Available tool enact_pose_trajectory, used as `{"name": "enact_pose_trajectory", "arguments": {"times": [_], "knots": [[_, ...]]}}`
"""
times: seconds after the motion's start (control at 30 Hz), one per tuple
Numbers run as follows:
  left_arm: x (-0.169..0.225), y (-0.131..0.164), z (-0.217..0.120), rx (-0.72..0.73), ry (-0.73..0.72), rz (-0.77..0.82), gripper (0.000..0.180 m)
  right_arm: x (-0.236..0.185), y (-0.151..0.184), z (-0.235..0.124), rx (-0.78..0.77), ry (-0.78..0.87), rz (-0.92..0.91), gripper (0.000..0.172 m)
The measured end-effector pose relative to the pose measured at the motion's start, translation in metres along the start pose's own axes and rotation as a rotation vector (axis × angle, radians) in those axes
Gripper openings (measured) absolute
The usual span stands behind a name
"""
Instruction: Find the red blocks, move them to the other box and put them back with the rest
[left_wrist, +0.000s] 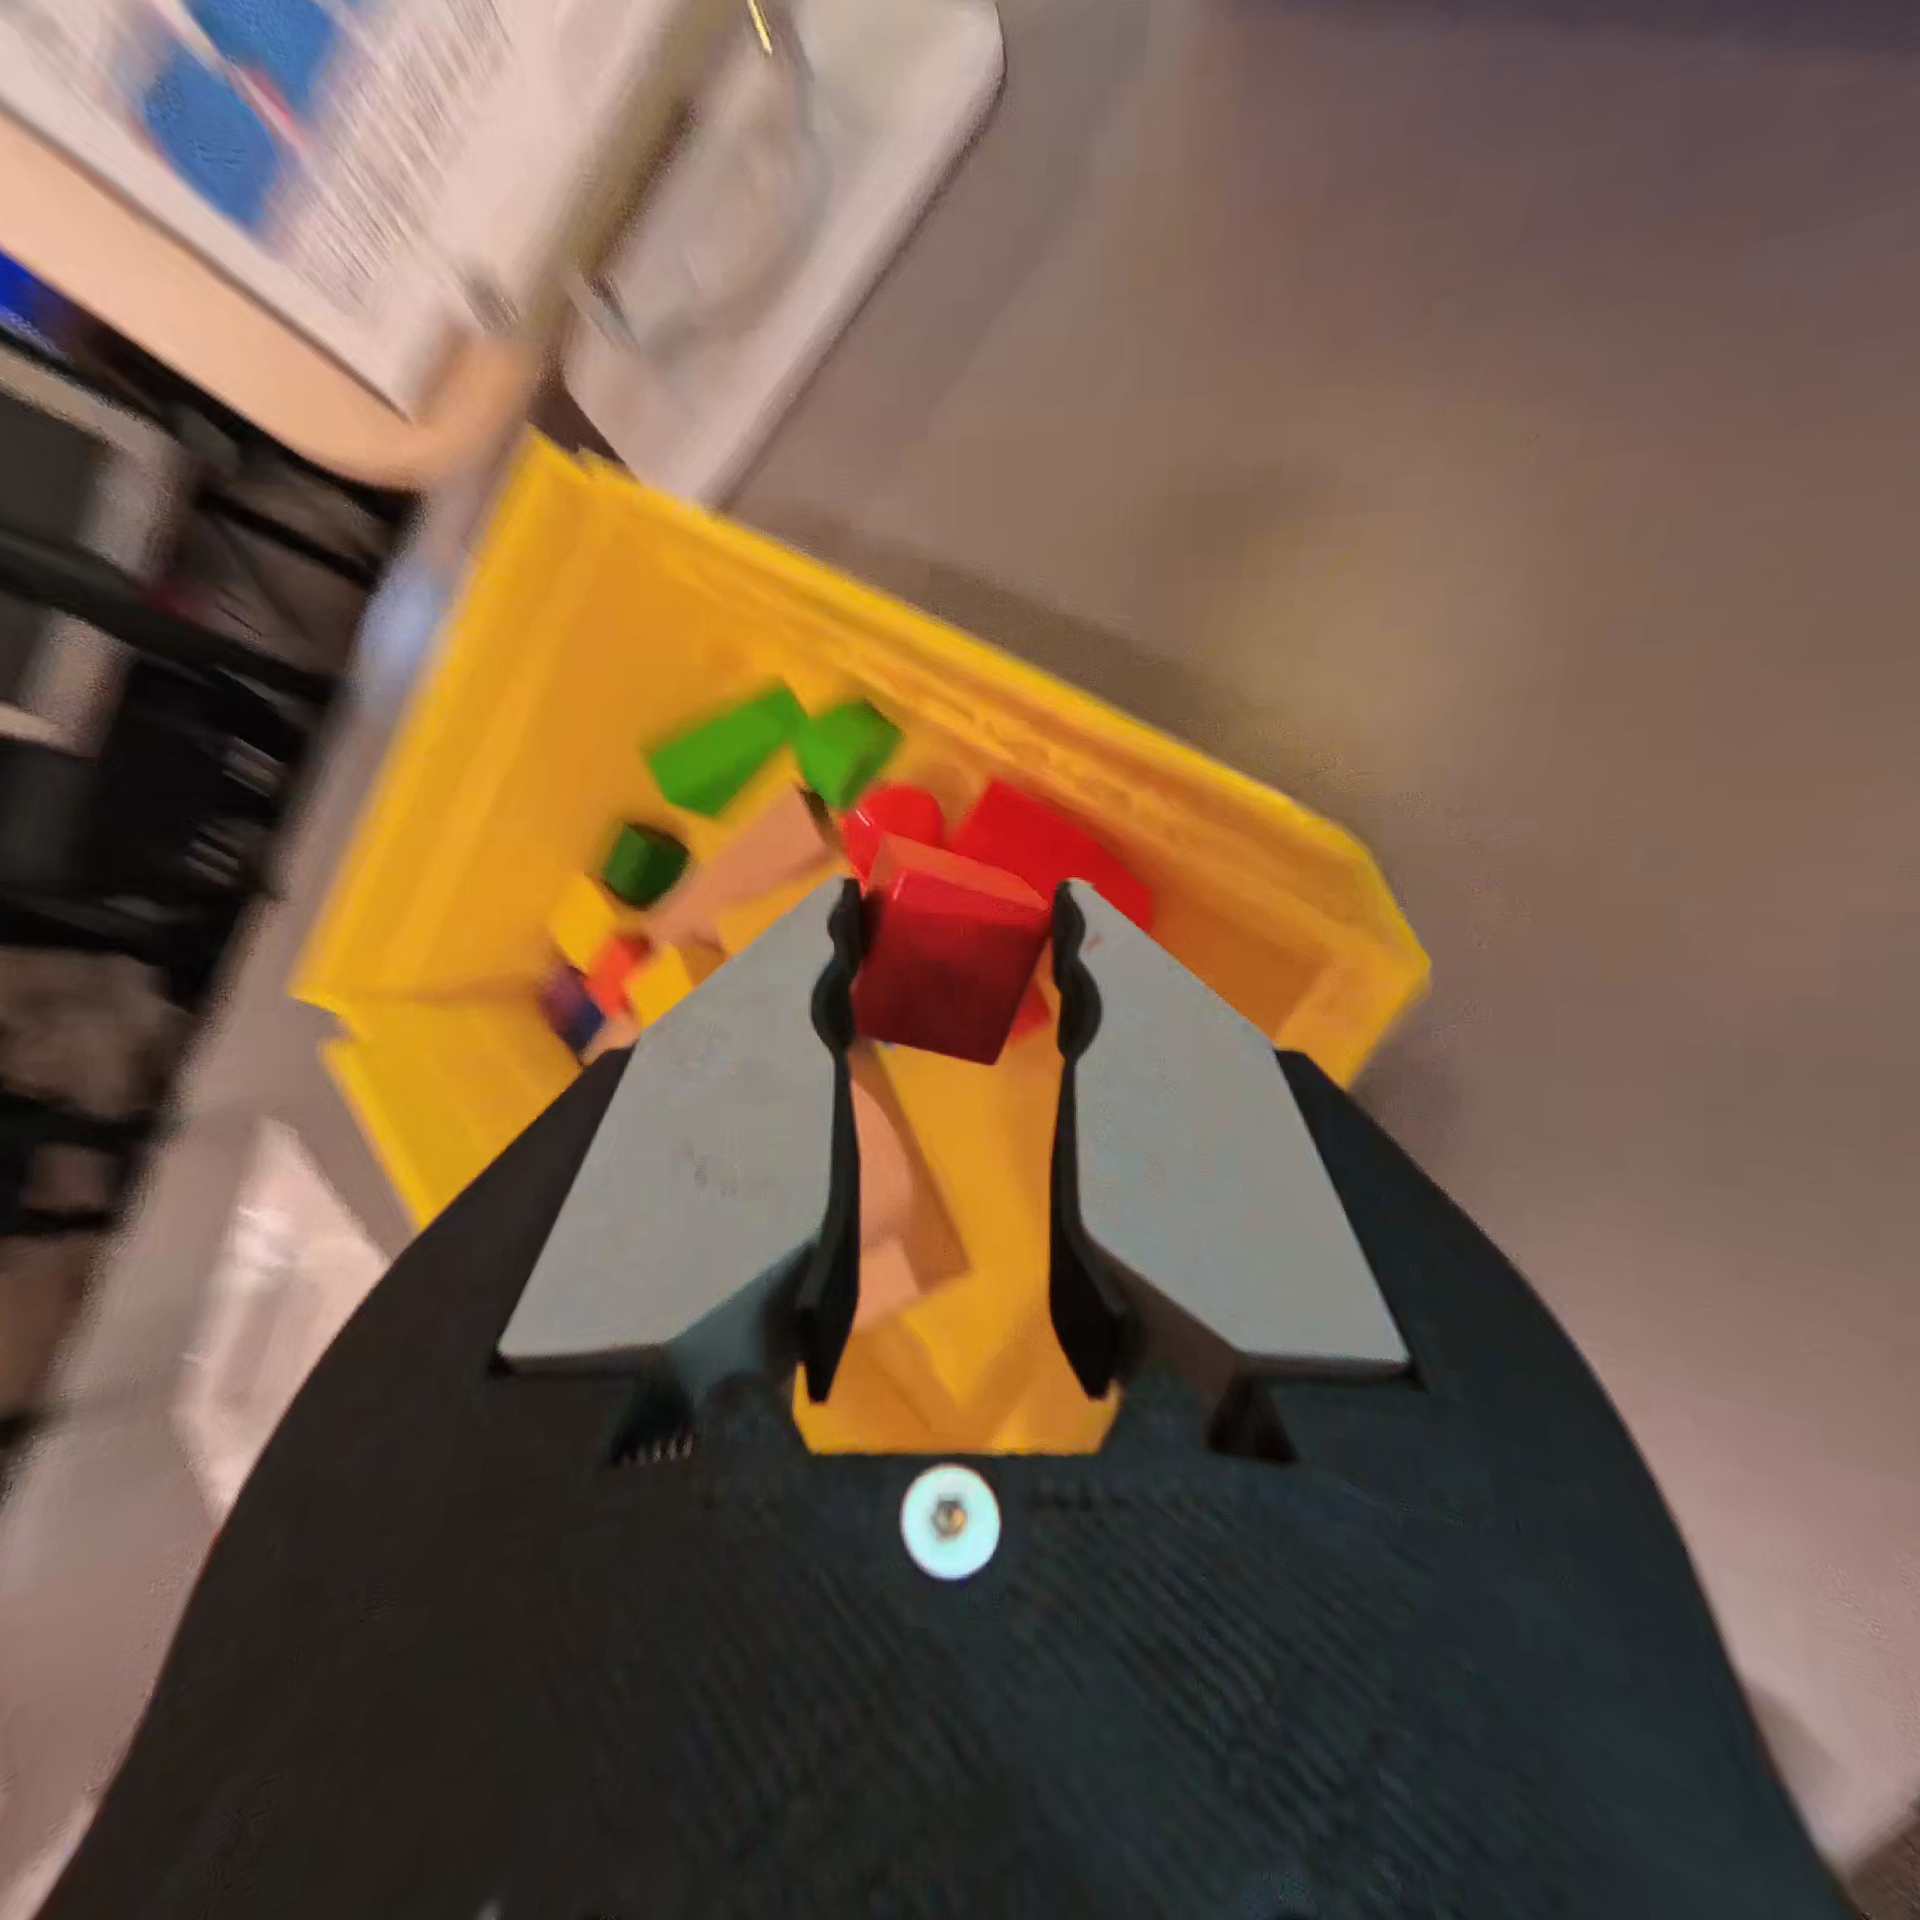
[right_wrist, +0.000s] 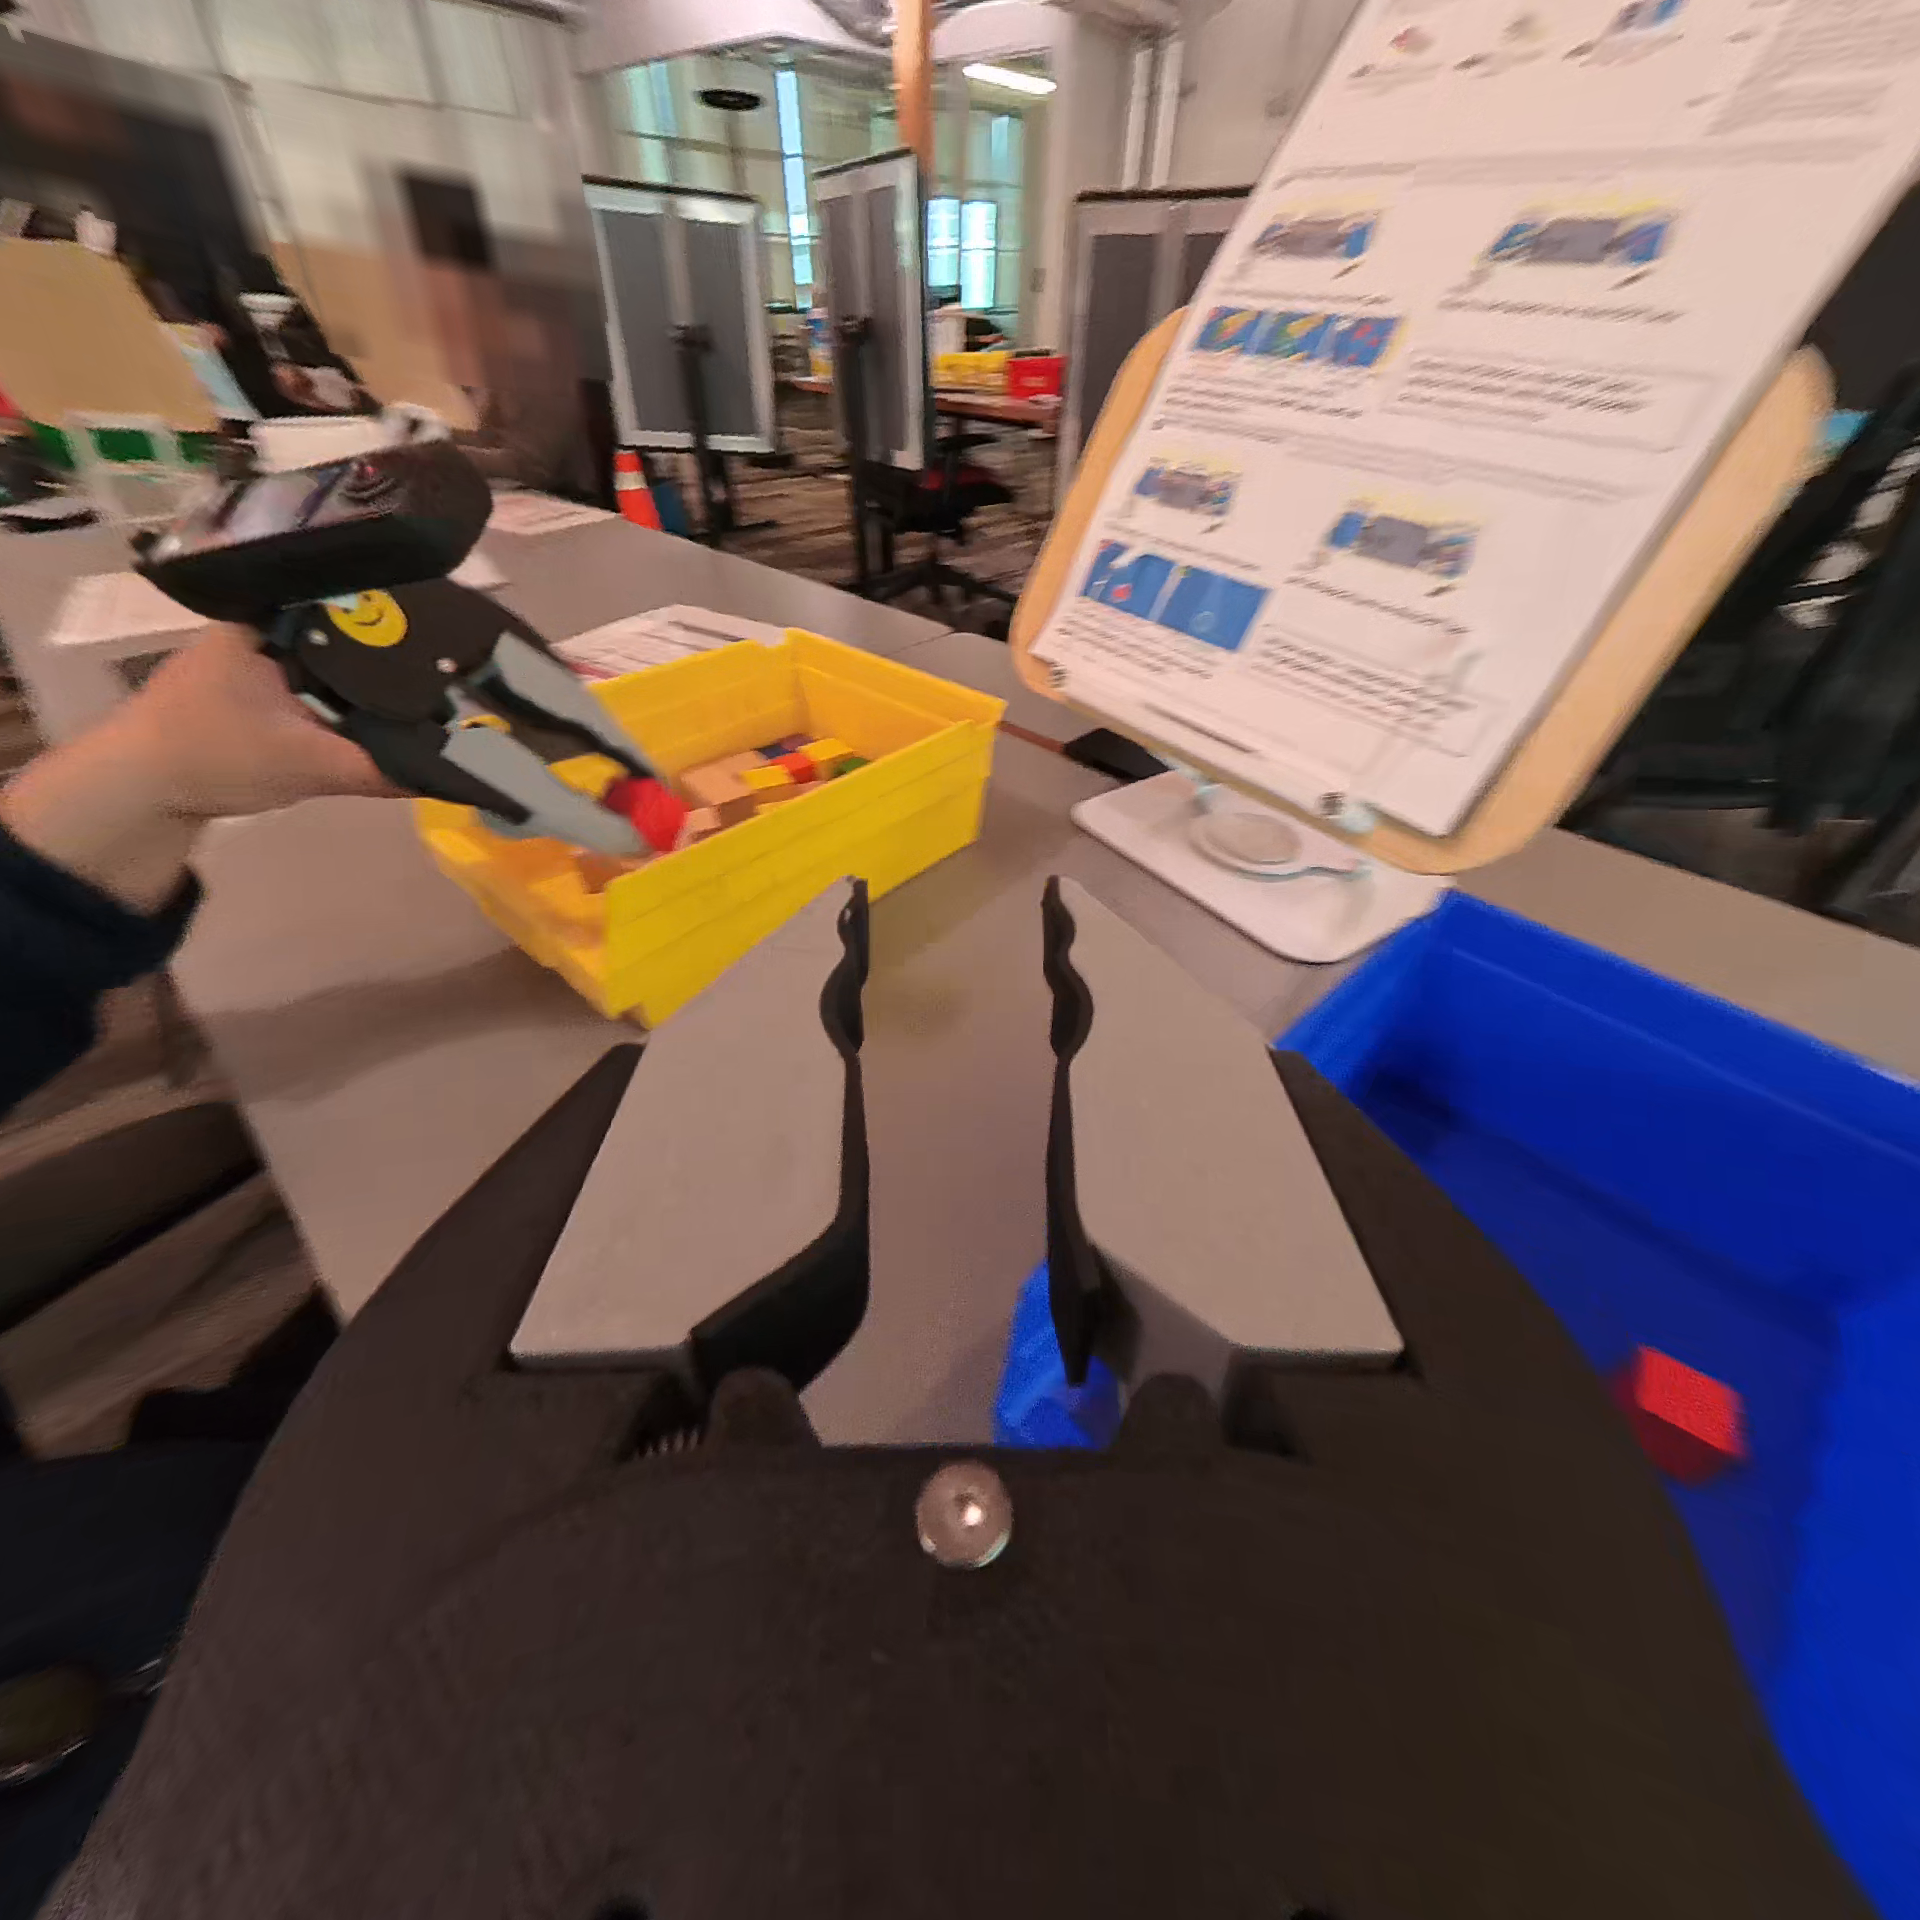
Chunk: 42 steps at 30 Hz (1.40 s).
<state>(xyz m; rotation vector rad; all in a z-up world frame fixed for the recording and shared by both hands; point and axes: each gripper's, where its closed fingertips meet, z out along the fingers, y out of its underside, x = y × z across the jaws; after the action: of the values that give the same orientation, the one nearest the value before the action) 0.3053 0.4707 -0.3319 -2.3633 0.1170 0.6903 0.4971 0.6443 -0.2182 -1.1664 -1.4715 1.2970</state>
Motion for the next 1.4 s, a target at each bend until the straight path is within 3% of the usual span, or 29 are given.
{"name": "enact_pose_trajectory", "arguments": {"times": [0.1, 0.23, 0.53, 0.67, 1.0, 1.17, 1.3, 1.4], "knots": [[0.016, -0.039, -0.026, 0.207, -0.125, 0.201, 0.034, -0.035, 0.011, 0.018, -0.037, -0.172, 0.057, 0.035], [0.052, -0.071, -0.049, 0.320, -0.181, 0.352, 0.035, -0.085, 0.021, 0.035, -0.071, -0.383, 0.131, 0.039], [0.123, -0.127, -0.074, 0.504, -0.190, 0.438, 0.035, -0.117, 0.041, 0.062, -0.116, -0.421, 0.133, 0.045], [0.133, -0.134, -0.070, 0.522, -0.162, 0.406, 0.034, -0.117, 0.043, 0.064, -0.109, -0.435, 0.135, 0.031], [0.124, -0.138, -0.073, 0.558, -0.173, 0.313, 0.033, -0.116, 0.045, 0.069, -0.107, -0.441, 0.152, 0.031], [0.125, -0.138, -0.075, 0.559, -0.090, 0.206, 0.035, -0.113, 0.045, 0.069, -0.123, -0.462, 0.161, 0.031], [0.111, -0.134, -0.089, 0.576, 0.032, 0.020, 0.043, -0.076, 0.033, 0.056, -0.098, -0.344, 0.111, 0.031], [0.084, -0.115, -0.090, 0.511, 0.061, -0.121, 0.047, -0.014, 0.017, 0.027, -0.069, -0.130, 0.040, 0.031]]}}
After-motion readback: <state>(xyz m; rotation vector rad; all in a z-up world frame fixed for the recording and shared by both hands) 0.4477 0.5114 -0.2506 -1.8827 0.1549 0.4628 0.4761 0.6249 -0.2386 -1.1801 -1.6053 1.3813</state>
